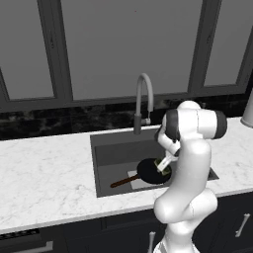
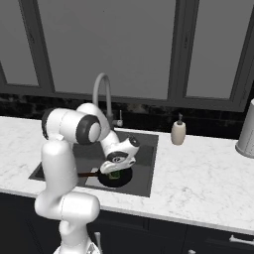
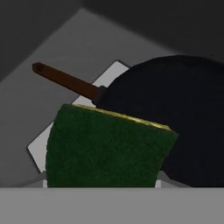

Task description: Pick the pan and sponge and place them into the sink. Then turn on the water.

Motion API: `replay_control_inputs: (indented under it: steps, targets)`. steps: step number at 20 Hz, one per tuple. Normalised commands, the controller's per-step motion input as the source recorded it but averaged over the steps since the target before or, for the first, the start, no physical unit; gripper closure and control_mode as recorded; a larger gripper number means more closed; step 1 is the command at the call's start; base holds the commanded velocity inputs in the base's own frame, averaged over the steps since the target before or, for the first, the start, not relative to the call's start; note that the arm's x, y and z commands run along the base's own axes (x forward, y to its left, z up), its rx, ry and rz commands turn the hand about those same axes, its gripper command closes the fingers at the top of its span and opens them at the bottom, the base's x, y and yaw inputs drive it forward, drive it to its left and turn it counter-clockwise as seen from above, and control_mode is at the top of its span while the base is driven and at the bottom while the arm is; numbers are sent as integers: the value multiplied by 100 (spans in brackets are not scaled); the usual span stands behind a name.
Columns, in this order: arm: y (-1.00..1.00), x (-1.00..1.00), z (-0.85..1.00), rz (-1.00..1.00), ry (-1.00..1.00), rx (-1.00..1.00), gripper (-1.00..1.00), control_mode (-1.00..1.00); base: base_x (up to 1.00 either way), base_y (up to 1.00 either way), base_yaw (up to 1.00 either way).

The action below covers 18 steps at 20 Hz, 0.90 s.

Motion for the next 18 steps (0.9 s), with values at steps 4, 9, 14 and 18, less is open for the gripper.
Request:
replay_control_inputs:
  steps: [4, 9, 14, 18]
  targets:
    - [0, 8, -47, 0, 0, 0, 100, -100, 0, 0, 0]
    - [0, 0, -45, 0, 0, 0, 100, -100, 0, 0, 0]
    - [0, 0, -38, 0, 0, 0, 100, -100, 0, 0, 0]
    - [0, 5, -26, 0, 0, 0, 100, -100, 0, 0, 0]
